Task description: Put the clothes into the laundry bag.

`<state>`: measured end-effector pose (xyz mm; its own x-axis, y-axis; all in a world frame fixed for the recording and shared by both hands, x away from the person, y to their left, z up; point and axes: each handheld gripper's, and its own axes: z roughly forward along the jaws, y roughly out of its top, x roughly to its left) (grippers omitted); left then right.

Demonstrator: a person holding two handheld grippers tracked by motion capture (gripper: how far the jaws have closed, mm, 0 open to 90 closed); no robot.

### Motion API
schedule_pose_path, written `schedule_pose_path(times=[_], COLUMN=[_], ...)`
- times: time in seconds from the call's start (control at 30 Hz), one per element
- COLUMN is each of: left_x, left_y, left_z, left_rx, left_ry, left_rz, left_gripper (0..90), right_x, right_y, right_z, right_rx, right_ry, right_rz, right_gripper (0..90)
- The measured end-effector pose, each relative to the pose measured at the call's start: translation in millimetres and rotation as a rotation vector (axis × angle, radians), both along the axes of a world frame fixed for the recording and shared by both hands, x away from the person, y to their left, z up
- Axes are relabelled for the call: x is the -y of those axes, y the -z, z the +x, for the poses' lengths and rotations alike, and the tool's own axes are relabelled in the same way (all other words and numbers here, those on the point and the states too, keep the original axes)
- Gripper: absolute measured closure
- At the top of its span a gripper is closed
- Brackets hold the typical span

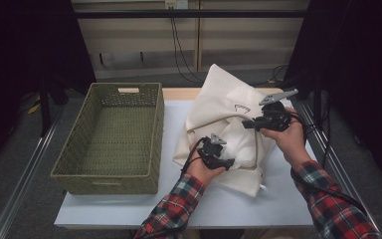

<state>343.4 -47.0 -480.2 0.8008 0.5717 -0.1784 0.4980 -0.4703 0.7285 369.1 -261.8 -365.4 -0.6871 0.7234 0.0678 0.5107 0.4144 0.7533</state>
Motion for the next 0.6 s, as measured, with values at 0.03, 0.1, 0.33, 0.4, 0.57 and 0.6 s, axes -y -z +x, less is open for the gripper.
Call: schedule_pose_path(times=[0.03,0.1,0.33,0.4,0.57,0.6], left_x=[2.0,3.4,14.3,17.9,27.4,29.3], left_y=[1.6,2.3,-3.1,-3.7,-4.8,-5.3], left_z=[-0.5,0.4,3.2,4.5,10.2,11.0], left_rx=[0.004,0.023,0.021,0.029,0.028,0.033], left_ry=[-0.012,-0.022,-0.064,-0.072,-0.066,-0.071], left_rz=[-0.004,0.007,0.003,-0.019,-0.039,-0.037], left_gripper=[50.5,55.6,78.7,79.1,79.5,79.5], right_x=[0.1,1.6,3.2,4.1,6.0,6.4], right_y=[0.6,2.4,3.8,3.3,3.4,3.0], right_z=[-0.2,-0.2,-0.8,-0.5,-1.7,-1.4], right_rx=[0.002,-0.001,-0.005,-0.003,-0.011,-0.003], right_ry=[0.004,0.001,0.009,0.005,0.010,0.002], right_rz=[-0.002,-0.001,0.015,0.016,0.026,0.027], right_gripper=[86.2,86.2,86.2,86.2,86.5,86.5])
